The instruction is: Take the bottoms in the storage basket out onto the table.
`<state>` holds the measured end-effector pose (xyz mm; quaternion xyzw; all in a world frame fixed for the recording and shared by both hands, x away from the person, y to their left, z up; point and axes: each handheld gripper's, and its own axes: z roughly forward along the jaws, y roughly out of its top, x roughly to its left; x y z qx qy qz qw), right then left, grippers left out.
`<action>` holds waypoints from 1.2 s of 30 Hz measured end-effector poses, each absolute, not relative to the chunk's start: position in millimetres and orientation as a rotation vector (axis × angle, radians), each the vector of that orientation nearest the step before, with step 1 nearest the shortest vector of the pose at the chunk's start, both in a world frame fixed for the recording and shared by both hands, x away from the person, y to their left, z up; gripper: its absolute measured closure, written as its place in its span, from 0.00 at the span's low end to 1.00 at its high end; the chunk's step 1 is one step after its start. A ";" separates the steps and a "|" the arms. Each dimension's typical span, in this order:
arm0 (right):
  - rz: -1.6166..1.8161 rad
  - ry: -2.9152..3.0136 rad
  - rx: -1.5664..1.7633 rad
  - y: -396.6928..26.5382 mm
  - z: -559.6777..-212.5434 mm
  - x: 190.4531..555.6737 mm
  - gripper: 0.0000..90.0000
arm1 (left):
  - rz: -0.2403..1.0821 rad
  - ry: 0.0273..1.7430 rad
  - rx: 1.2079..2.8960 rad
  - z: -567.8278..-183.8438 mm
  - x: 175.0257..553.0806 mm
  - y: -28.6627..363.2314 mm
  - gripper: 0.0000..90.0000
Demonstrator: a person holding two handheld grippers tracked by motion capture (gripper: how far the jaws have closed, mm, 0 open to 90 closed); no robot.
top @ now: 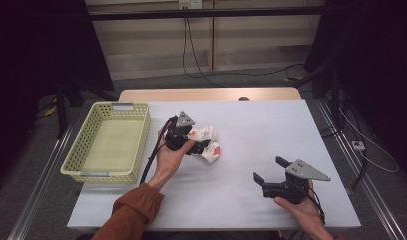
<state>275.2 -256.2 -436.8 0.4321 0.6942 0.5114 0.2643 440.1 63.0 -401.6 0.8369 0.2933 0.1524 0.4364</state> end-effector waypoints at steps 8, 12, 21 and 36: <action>1.382 1.881 1.165 -256.0 -436.6 275.1 0.04 | 0.386 0.753 2.085 -399.2 435.7 68.4 0.07; 1.383 1.882 1.165 -255.9 -436.6 275.1 0.04 | 0.387 0.759 2.089 -398.4 433.9 72.5 0.07; 1.382 1.881 1.169 -255.4 -436.6 275.4 0.04 | 0.403 0.741 2.072 -388.5 427.0 82.6 0.07; 1.380 1.882 1.167 -255.2 -436.7 275.7 0.04 | 0.446 0.740 2.072 -383.9 410.9 96.0 0.07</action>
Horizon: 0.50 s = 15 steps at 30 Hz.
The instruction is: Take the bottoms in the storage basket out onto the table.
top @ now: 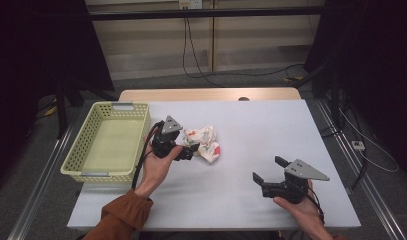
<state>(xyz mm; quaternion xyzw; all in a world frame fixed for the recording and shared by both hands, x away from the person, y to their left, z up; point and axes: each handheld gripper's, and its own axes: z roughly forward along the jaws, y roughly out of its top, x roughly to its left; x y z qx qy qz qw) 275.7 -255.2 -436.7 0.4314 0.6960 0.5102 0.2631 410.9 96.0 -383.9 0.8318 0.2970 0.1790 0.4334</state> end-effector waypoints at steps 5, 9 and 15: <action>1.381 1.880 1.170 -255.5 -436.5 275.6 0.04 | 0.470 0.745 2.066 -379.6 405.9 102.3 0.07; 1.381 1.880 1.170 -255.3 -436.5 275.6 0.04 | 0.465 0.768 2.042 -377.8 404.0 110.0 0.07; 1.379 1.883 1.165 -255.0 -436.6 275.7 0.04 | 0.479 0.766 2.026 -374.2 399.1 119.1 0.07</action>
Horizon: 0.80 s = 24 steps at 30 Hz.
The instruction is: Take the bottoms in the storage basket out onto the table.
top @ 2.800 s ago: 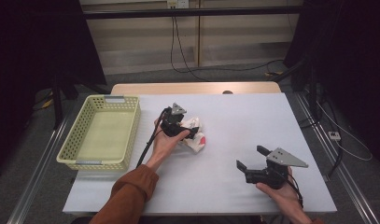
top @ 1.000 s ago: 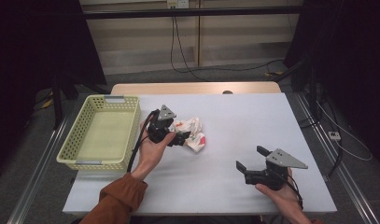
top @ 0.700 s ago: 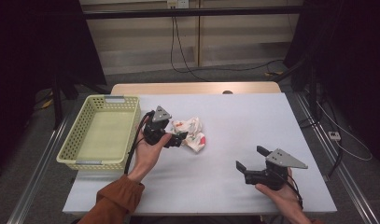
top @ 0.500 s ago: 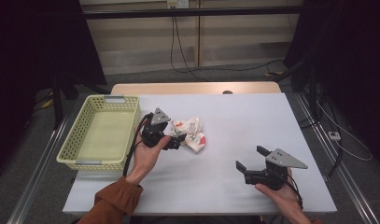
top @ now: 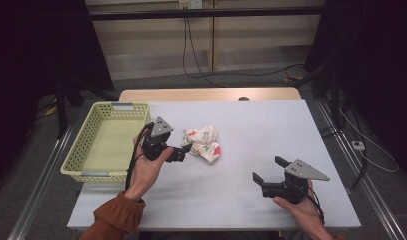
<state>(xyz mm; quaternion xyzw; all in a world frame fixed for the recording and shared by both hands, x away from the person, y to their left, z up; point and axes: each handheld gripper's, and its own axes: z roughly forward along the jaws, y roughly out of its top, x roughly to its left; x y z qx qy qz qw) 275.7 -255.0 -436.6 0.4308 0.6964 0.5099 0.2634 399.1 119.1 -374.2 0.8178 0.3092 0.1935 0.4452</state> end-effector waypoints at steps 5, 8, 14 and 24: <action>1.379 1.883 1.167 -255.1 -436.6 275.8 0.04 | 0.500 0.779 1.993 -370.5 394.8 128.1 0.07; 1.379 1.883 1.164 -254.8 -436.5 275.7 0.04 | 0.513 0.789 1.988 -368.9 393.3 133.3 0.07; 1.380 1.885 1.164 -254.6 -436.6 275.9 0.04 | 0.521 0.781 1.983 -370.6 390.1 140.9 0.07; 1.378 1.885 1.167 -254.2 -436.6 276.1 0.04 | 0.552 0.778 1.969 -366.0 381.7 154.3 0.07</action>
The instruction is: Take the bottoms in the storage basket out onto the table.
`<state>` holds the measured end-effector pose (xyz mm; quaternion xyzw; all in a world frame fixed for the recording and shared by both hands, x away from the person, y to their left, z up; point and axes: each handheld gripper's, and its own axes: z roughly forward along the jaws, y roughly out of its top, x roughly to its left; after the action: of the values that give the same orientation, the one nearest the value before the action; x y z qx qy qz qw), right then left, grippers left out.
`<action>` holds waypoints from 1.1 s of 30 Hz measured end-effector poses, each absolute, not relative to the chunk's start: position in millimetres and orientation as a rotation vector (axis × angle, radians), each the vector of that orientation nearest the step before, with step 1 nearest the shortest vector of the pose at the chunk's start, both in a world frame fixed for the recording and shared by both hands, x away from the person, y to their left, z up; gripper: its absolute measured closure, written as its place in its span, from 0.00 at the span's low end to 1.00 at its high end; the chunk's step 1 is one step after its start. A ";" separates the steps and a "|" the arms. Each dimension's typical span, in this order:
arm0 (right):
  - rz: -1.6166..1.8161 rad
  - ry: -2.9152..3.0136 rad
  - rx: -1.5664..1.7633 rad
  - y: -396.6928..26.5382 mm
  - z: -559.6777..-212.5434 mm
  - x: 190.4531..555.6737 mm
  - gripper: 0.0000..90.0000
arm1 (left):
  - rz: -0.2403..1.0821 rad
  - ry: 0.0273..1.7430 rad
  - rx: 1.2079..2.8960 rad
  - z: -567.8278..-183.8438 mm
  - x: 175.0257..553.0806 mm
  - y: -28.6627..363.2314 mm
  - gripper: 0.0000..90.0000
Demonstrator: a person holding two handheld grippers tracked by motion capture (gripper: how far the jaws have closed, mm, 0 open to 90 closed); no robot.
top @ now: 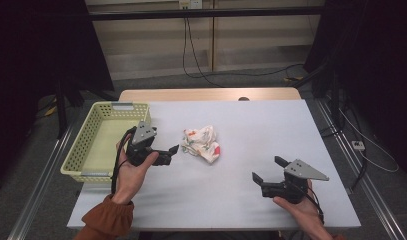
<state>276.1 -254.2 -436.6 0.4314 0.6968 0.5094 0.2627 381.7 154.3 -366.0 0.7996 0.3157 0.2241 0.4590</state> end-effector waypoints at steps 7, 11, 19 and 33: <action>1.379 1.886 1.169 -253.9 -436.8 276.4 0.04 | 0.585 0.788 1.960 -362.5 374.7 165.3 0.07; 1.379 1.886 1.168 -253.7 -436.9 276.6 0.04 | 0.548 0.793 1.945 -362.7 371.1 171.6 0.06; 1.379 1.886 1.169 -253.8 -436.9 276.9 0.04 | 0.580 0.788 1.915 -365.0 362.1 184.7 0.06; 1.375 1.888 1.166 -253.4 -436.8 277.1 0.04 | 0.600 0.827 1.869 -376.1 339.9 203.8 0.07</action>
<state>277.1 -253.4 -436.8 0.4310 0.6979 0.5082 0.2625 339.9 203.8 -376.1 0.7676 0.3398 0.2463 0.4844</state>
